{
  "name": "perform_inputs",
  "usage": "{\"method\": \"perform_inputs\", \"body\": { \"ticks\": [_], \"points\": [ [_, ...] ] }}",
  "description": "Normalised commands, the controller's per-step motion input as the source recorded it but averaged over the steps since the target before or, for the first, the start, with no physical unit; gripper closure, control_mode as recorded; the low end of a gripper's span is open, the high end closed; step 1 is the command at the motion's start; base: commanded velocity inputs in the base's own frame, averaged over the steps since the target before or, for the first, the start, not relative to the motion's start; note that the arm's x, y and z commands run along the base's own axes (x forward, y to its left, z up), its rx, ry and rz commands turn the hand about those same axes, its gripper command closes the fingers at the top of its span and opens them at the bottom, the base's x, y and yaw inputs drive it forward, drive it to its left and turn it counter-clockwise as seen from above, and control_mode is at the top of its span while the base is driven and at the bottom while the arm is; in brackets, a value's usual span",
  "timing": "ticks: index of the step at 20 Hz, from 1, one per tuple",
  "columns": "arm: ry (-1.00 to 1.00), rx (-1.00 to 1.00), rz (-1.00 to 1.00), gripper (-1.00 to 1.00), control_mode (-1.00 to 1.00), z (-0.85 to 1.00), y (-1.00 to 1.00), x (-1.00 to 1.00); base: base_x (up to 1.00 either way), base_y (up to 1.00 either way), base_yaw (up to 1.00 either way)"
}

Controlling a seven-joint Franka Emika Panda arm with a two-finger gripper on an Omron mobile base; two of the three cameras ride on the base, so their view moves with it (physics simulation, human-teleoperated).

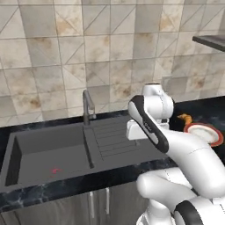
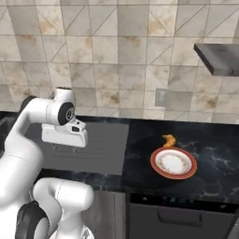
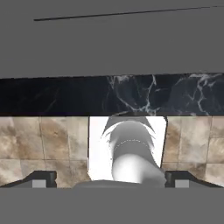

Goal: Place the pastries on the plates.

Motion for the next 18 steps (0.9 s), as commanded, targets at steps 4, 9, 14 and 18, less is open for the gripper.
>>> {"method": "perform_inputs", "body": {
  "ticks": [4,9,14,18],
  "points": [
    [0.0,0.0,0.0,-1.0,1.0,0.0,0.0,0.0,0.63,-1.0,0.24],
    [0.0,0.0,0.0,-1.0,1.0,0.0,0.0,0.0,0.03,-1.0,0.06],
    [0.0,0.0,0.0,-1.0,1.0,0.0,0.0,0.0,0.0,-0.9,-0.18],
    [0.0,0.0,0.0,-1.0,1.0,0.0,0.0,0.0,0.08,-0.39,-0.08]
  ]
}}
